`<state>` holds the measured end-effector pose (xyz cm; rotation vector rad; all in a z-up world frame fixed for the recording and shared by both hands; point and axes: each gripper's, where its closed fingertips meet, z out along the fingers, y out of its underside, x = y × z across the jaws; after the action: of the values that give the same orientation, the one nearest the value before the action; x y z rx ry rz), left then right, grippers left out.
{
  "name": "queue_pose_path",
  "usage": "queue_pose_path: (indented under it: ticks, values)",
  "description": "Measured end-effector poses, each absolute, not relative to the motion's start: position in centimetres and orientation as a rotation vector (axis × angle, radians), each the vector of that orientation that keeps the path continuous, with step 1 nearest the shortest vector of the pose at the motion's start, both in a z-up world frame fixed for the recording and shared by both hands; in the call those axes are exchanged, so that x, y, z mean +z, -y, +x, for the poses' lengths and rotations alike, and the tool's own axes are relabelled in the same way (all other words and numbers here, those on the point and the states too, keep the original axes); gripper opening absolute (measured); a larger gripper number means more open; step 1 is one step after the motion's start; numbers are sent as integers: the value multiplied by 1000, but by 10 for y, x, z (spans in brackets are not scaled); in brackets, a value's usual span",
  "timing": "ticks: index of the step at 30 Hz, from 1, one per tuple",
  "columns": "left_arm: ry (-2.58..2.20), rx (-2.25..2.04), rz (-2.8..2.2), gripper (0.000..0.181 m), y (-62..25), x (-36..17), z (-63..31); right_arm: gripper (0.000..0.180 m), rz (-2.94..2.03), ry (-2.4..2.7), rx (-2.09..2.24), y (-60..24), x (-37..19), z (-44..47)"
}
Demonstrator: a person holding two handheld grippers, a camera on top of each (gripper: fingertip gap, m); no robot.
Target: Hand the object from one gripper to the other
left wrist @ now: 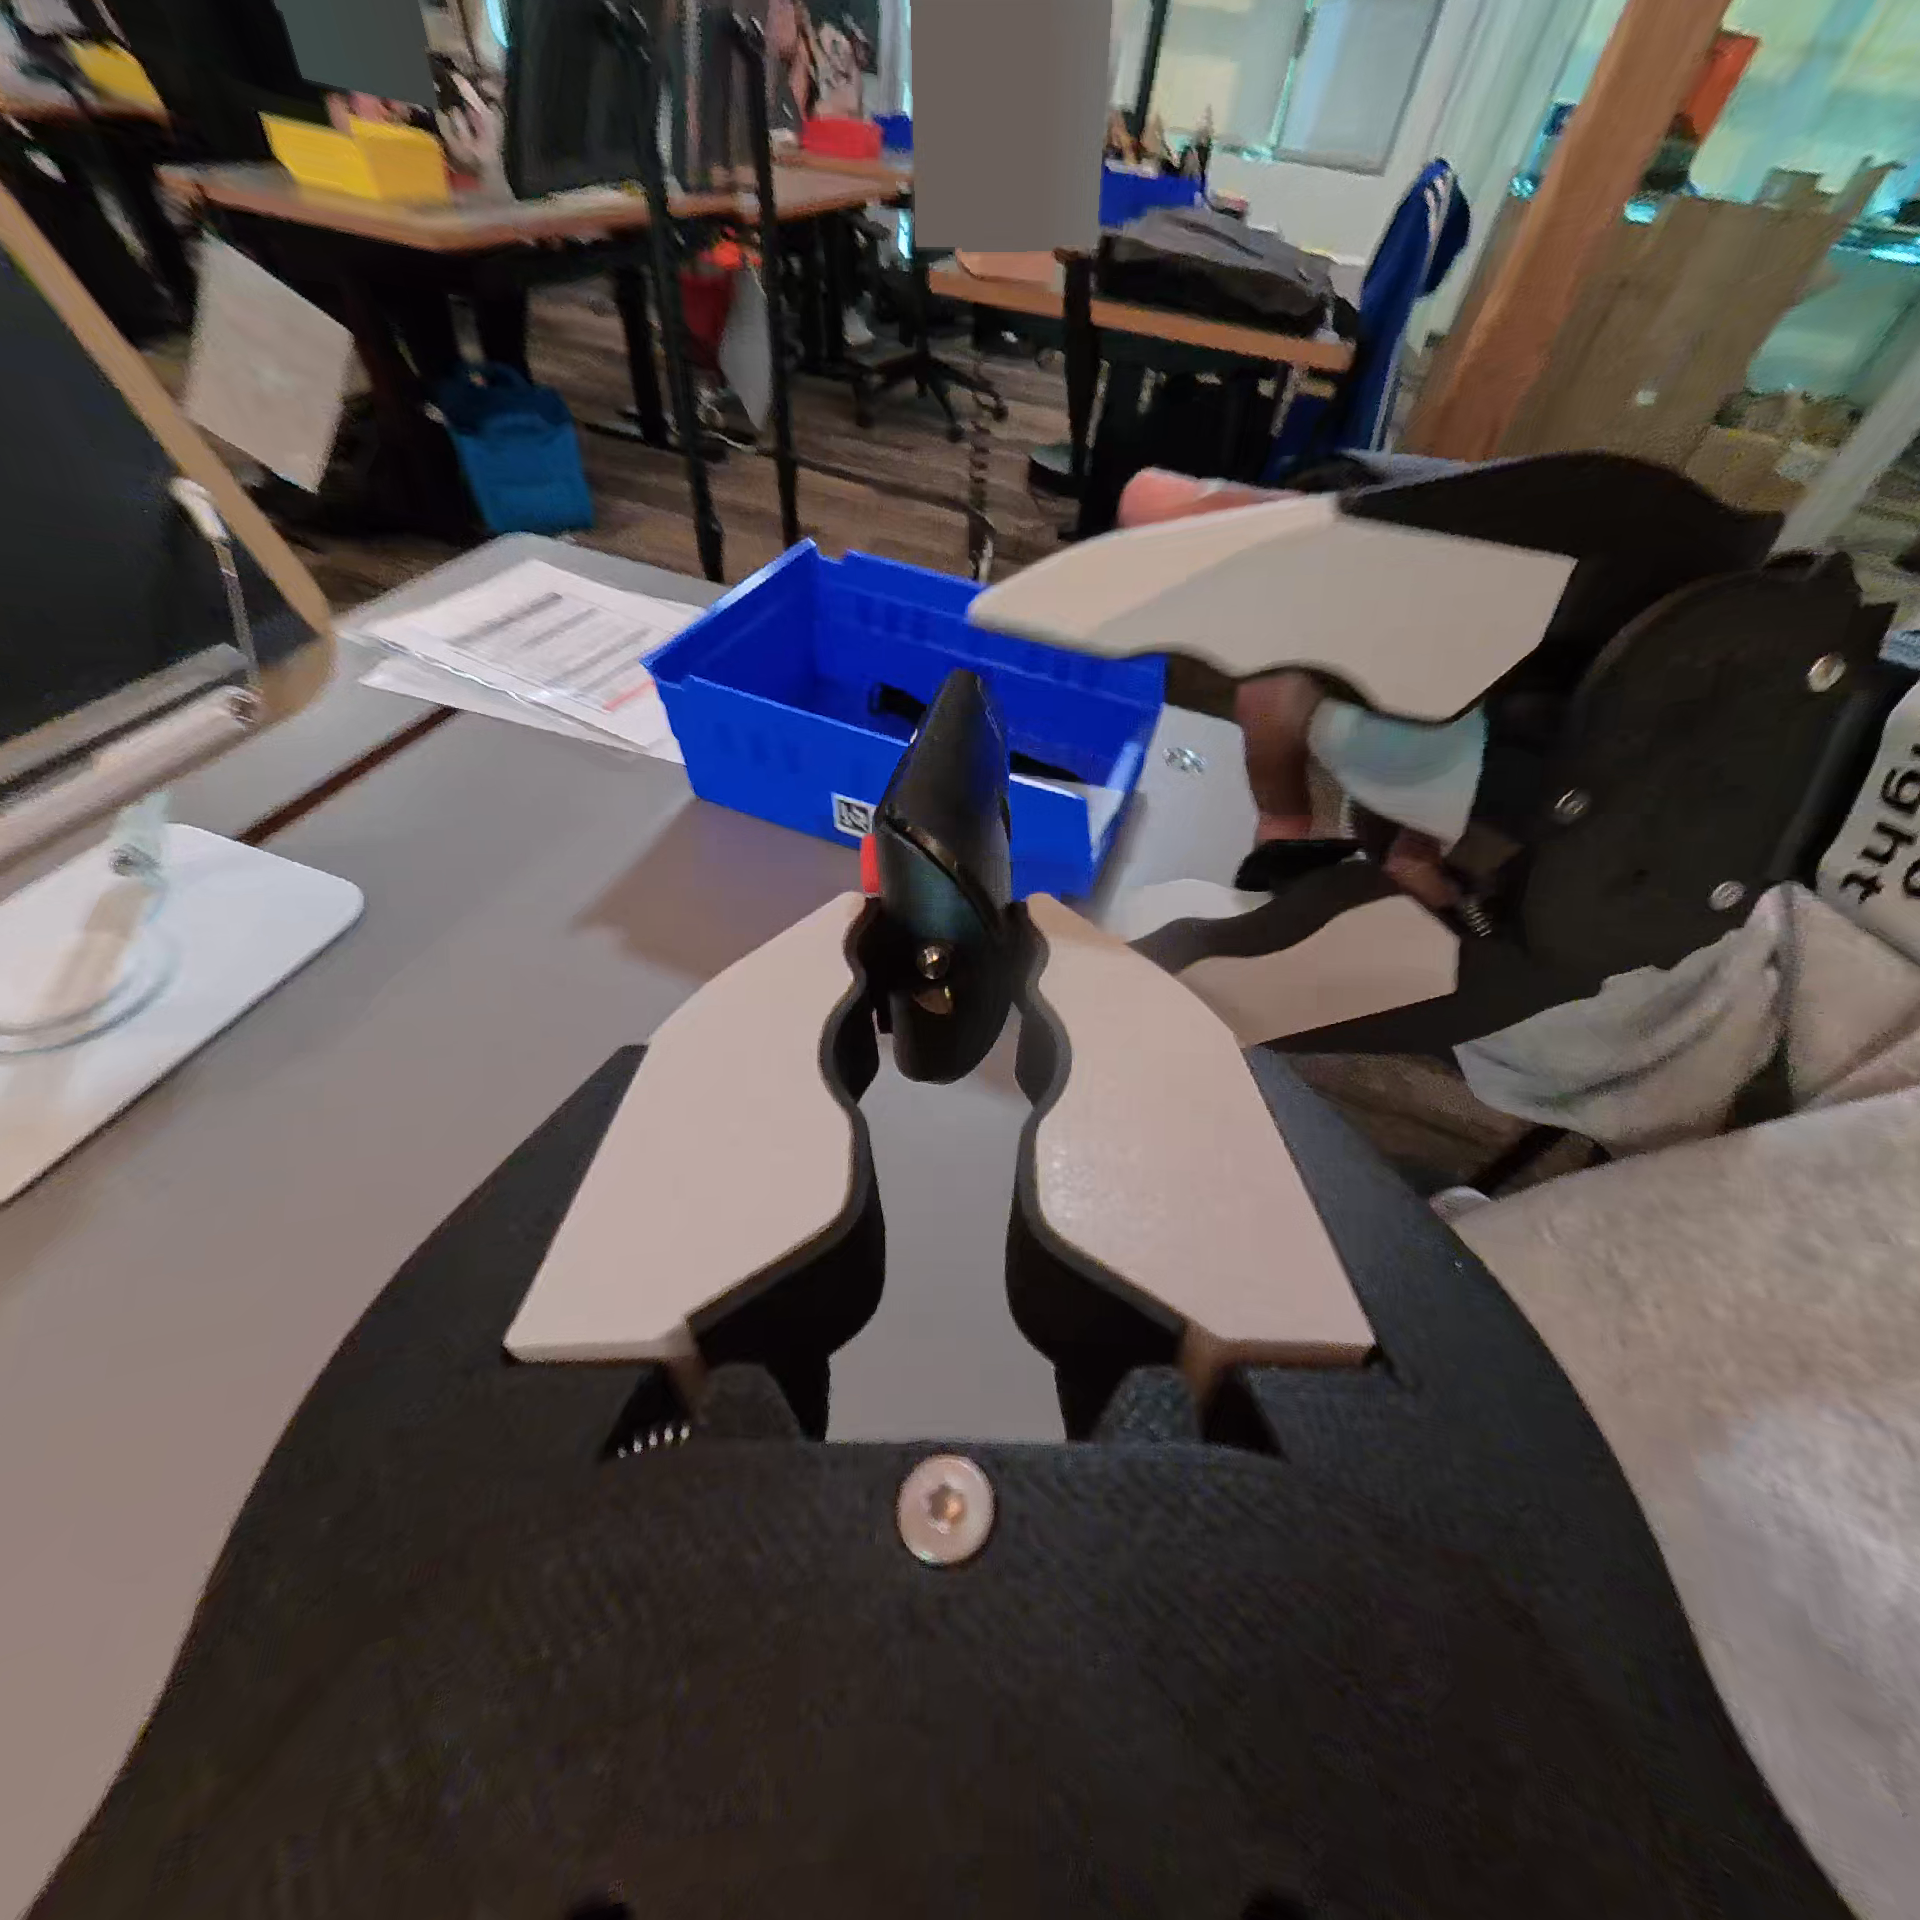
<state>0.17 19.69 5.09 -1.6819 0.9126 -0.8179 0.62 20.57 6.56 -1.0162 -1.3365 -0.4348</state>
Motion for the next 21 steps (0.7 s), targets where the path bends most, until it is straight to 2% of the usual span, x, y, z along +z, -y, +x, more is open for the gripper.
queue_pose_path:
  ticks: [3,6,11,14,16,19,21]
  values:
    - [-842,-874,-1606,23,-202,68,-11,87,-1045,1212,-251,-208,92,20]
    - [-779,-1022,-1522,22,-200,85,-23,92,-1094,1055,79,-213,118,41]
    - [-742,-1229,-1395,22,-192,106,-36,80,-1200,845,817,-214,141,70]
    - [-766,-1329,-1340,22,-183,113,-35,78,-1265,832,1106,-212,138,75]
    - [-785,-1343,-1324,22,-179,114,-34,67,-1311,892,1226,-204,131,71]
    - [-841,-1331,-1308,22,-174,111,-28,24,-1325,965,1375,-190,126,65]
    - [-849,-1361,-1291,22,-171,113,-26,23,-1314,979,1417,-186,127,65]
